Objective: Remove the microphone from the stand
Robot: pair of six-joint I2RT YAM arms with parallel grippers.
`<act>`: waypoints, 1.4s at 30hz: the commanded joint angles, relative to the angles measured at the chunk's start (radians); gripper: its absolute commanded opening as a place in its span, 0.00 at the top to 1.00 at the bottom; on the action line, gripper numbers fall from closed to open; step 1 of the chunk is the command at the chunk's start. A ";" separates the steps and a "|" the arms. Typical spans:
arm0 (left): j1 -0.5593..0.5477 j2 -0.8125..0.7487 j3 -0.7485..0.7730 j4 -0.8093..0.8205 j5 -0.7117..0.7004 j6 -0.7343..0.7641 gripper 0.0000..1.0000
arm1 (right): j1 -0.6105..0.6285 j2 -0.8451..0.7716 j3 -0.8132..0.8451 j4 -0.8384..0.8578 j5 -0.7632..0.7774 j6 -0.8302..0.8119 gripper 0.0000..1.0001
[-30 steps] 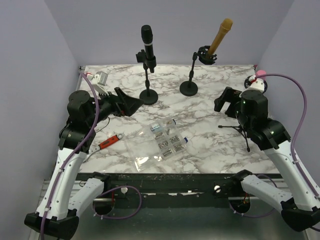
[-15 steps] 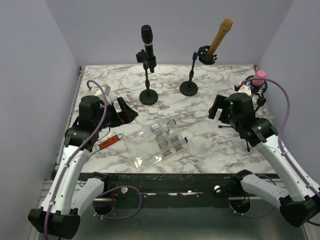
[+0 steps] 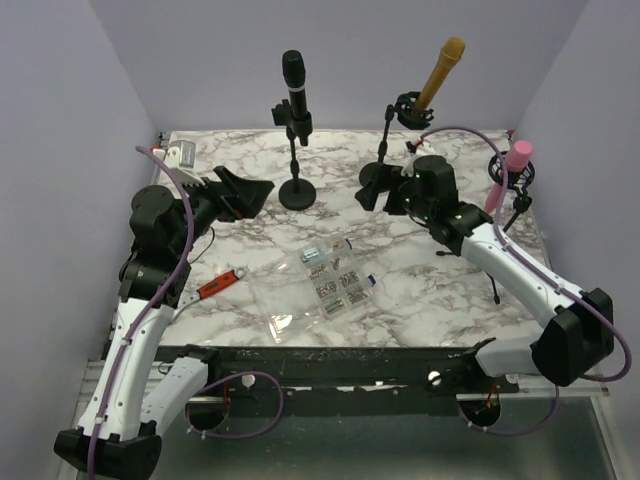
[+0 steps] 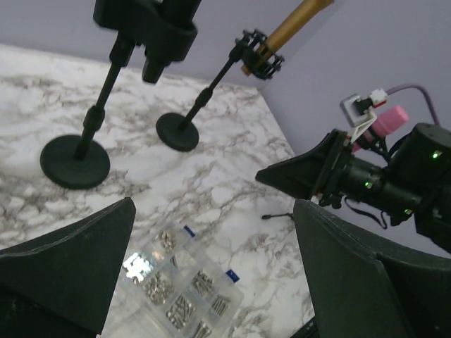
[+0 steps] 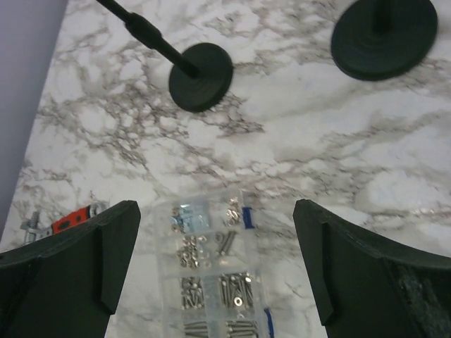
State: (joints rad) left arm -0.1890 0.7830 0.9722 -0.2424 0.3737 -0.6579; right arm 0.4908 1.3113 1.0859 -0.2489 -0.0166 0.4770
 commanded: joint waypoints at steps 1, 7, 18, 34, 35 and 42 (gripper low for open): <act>0.008 0.057 0.131 0.120 -0.034 0.070 0.01 | 0.095 0.072 0.124 0.239 0.120 -0.011 0.00; 0.054 0.089 0.211 0.014 -0.085 0.149 0.01 | 0.254 0.209 0.258 0.399 0.503 -0.053 0.00; 0.110 0.017 0.091 0.035 -0.049 0.167 0.01 | 0.398 0.523 0.592 0.601 0.826 -0.340 0.00; 0.136 0.073 0.068 0.075 0.057 0.093 0.01 | 0.408 1.023 1.254 0.718 0.975 -0.792 0.00; 0.137 0.076 0.067 0.075 0.055 0.094 0.01 | 0.406 1.043 1.281 0.718 0.979 -0.799 0.00; 0.143 0.085 0.061 0.080 0.057 0.091 0.01 | 0.355 1.058 1.282 0.679 0.954 -0.737 0.05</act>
State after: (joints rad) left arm -0.0578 0.8616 1.0428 -0.1860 0.4061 -0.5552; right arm 0.8791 2.3646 2.3554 0.4278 0.9272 -0.2817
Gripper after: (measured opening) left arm 0.981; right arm 0.968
